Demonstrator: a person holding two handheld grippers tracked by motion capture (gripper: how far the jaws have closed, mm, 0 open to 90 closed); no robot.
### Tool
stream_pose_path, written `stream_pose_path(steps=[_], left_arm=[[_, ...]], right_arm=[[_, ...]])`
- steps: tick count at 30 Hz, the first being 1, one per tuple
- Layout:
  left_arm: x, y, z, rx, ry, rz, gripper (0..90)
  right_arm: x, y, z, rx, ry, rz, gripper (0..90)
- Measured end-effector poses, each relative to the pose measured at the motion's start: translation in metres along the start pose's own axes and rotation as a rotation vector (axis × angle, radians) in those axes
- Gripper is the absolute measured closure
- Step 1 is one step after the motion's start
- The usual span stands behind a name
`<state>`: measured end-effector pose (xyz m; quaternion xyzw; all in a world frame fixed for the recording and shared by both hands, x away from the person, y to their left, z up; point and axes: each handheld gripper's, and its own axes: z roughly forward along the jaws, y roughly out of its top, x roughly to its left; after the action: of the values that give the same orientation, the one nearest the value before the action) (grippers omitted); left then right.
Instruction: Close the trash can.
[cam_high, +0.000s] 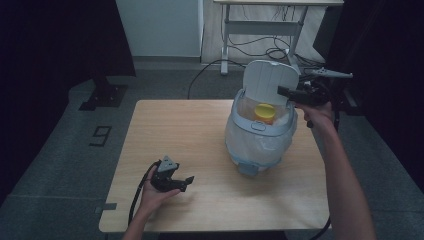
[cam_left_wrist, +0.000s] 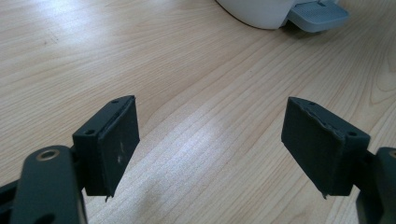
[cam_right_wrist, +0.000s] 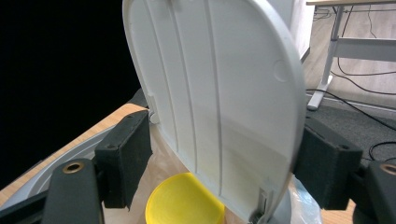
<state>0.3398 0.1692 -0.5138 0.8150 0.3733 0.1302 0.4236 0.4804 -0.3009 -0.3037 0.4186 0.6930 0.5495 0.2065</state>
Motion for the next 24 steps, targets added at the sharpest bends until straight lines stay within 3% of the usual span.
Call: stream_pose_path(steps=[6, 14, 18, 24], left_arm=[[0.000, 0.000, 0.001, 0.003, -0.004, 0.003, 19.1], [-0.002, 0.000, 0.002, 0.008, -0.009, 0.005, 19.2], [-0.004, 0.000, 0.003, 0.016, -0.014, 0.009, 19.1], [-0.006, 0.000, 0.004, 0.021, -0.018, 0.011, 19.1]], right_arm=[[0.003, -0.001, -0.005, 0.008, 0.030, -0.023, 23.1], [0.024, -0.014, -0.015, 0.051, 0.096, -0.076, 13.4], [0.029, -0.025, -0.020, 0.045, 0.127, -0.068, 12.5], [0.038, -0.031, -0.027, 0.017, 0.106, -0.085, 10.2]])
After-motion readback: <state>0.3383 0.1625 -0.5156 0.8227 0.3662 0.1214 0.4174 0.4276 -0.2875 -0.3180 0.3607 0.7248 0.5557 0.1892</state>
